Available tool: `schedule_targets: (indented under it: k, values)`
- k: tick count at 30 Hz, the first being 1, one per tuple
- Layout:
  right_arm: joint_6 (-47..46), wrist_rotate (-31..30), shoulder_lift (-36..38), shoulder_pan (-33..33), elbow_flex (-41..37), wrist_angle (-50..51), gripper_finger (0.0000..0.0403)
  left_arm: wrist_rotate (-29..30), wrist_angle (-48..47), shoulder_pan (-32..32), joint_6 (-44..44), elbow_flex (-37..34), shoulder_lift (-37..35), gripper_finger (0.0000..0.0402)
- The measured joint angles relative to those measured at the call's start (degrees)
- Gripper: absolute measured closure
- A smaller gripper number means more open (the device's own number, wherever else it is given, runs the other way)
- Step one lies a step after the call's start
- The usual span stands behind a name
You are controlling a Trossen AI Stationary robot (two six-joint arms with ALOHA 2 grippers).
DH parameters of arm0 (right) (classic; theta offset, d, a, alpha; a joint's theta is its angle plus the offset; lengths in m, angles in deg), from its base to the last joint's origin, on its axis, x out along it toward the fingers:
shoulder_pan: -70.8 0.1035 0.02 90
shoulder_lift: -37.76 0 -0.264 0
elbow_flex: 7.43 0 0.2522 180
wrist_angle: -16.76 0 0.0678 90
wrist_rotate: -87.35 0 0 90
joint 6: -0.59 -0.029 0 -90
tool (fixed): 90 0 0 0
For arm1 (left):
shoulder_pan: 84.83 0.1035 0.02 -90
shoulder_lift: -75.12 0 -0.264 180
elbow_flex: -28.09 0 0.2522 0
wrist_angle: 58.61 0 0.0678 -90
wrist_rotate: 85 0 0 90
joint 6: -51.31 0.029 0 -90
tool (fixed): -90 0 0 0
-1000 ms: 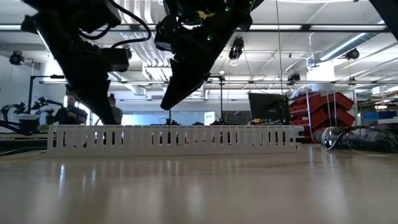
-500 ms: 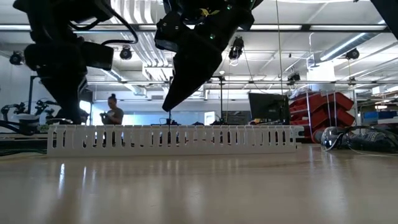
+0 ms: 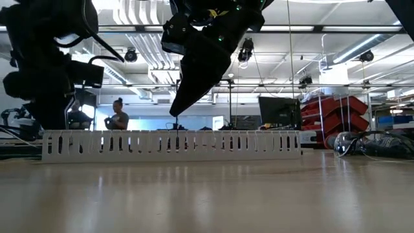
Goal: Ziptie cables
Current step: Put the cable wire into the white cable duct
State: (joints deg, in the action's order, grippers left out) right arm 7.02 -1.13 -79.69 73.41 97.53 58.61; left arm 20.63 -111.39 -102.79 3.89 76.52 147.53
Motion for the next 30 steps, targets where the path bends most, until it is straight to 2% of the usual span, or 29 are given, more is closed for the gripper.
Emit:
schedule_targets:
  k: [7, 11, 18, 24, 30]
  values:
    - [0.0, 0.0, 0.0, 0.0, 0.0, 0.0, 0.0233, 8.1, 3.6, 0.0, 0.3, -2.5, 0.0, 0.0379]
    - [1.6, 0.0, 0.8, 0.1, -0.1, 0.8, 0.0233, 8.2, 5.0, 0.0, 1.5, -3.5, 0.0, 0.0379]
    - [3.2, -0.1, 7.2, -1.3, -0.1, 3.3, 0.0233, 7.9, 5.5, 0.0, 3.4, -3.8, 0.1, 0.0379]
    - [3.1, 0.1, 11.8, -1.3, -0.1, 3.5, 0.0233, 10.9, 10.0, 0.0, 2.8, -5.3, 0.1, 0.0379]
    - [2.8, -0.1, 14.8, -0.3, -0.1, 6.4, 0.0233, 8.9, 5.5, 0.0, 3.4, -1.6, -0.7, 0.0365]
